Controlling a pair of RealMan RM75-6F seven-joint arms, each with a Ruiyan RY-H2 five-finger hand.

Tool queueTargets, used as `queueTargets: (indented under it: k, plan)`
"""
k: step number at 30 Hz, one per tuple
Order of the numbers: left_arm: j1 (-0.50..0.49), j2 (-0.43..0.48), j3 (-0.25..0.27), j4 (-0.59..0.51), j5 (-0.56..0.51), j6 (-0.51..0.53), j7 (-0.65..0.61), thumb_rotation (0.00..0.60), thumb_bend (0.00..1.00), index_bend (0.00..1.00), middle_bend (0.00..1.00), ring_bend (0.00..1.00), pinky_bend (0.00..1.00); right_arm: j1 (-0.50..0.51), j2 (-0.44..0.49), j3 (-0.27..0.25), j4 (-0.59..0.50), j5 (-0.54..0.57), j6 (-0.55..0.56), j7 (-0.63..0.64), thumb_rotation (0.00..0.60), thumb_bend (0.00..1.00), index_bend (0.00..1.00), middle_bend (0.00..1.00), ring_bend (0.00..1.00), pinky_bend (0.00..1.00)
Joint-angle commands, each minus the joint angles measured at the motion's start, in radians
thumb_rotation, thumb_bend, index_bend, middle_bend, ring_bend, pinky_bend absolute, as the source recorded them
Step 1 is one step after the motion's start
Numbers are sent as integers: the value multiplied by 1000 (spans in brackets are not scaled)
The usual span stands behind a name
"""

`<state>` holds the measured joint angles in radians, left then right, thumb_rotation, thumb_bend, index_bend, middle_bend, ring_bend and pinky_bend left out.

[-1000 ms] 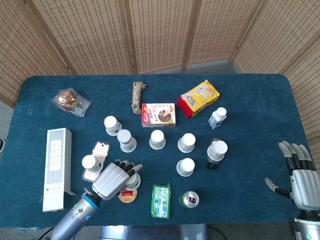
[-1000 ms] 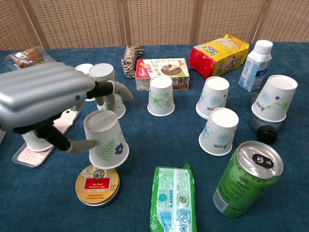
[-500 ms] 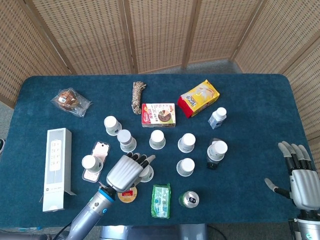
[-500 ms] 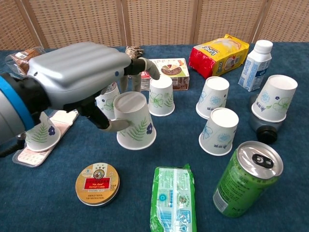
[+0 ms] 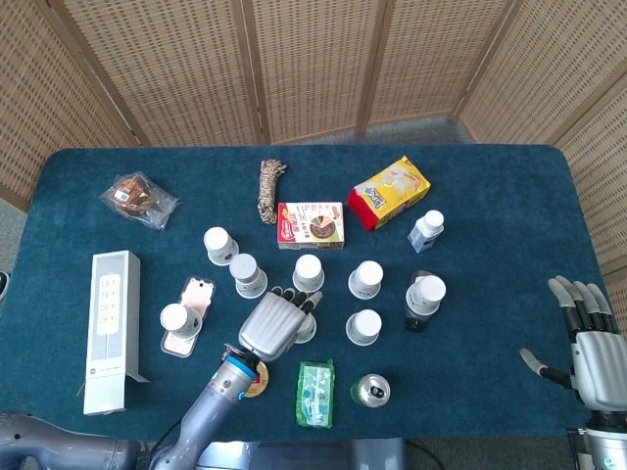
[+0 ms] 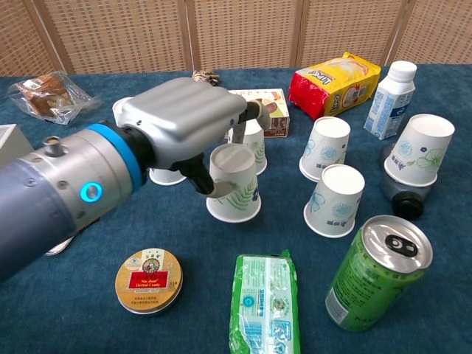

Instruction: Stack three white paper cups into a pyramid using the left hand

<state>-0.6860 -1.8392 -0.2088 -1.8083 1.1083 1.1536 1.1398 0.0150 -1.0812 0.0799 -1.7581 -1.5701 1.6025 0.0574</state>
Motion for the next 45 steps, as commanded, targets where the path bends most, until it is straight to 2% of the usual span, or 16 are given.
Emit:
queueTargets:
  k: [1, 14, 30, 32, 37, 41, 45]
  plan:
    - [-27, -35, -8, 41, -8, 10, -5, 600, 325, 190, 460, 405, 540, 1, 1, -1, -1, 0, -2, 6, 600, 188, 0, 0, 0, 0]
    - [-106, -147, -23, 159, -12, 31, -11, 600, 324, 191, 459, 405, 540, 1, 12, 6, 3, 17, -7, 39, 600, 188, 0, 0, 0, 0]
    - [-157, -238, -35, 274, -30, 68, -5, 600, 322, 190, 458, 403, 534, 1, 23, 5, 0, 19, -10, 66, 600, 186, 0, 0, 0, 0]
    - [-161, -248, -34, 280, -36, 68, 1, 600, 322, 183, 418, 382, 527, 1, 24, 6, -1, 20, -10, 69, 600, 185, 0, 0, 0, 0]
    - [-163, -255, -26, 279, -45, 77, 13, 600, 320, 133, 283, 244, 476, 1, 27, 6, -1, 20, -10, 76, 600, 185, 0, 0, 0, 0]
    - [-161, -248, -22, 264, -61, 80, 20, 600, 320, 95, 104, 110, 404, 0, 27, 6, -2, 18, -8, 76, 600, 187, 0, 0, 0, 0]
    - [-158, -227, -9, 226, -63, 89, 39, 600, 319, 75, 27, 76, 390, 0, 25, 5, -1, 16, -7, 70, 600, 188, 0, 0, 0, 0]
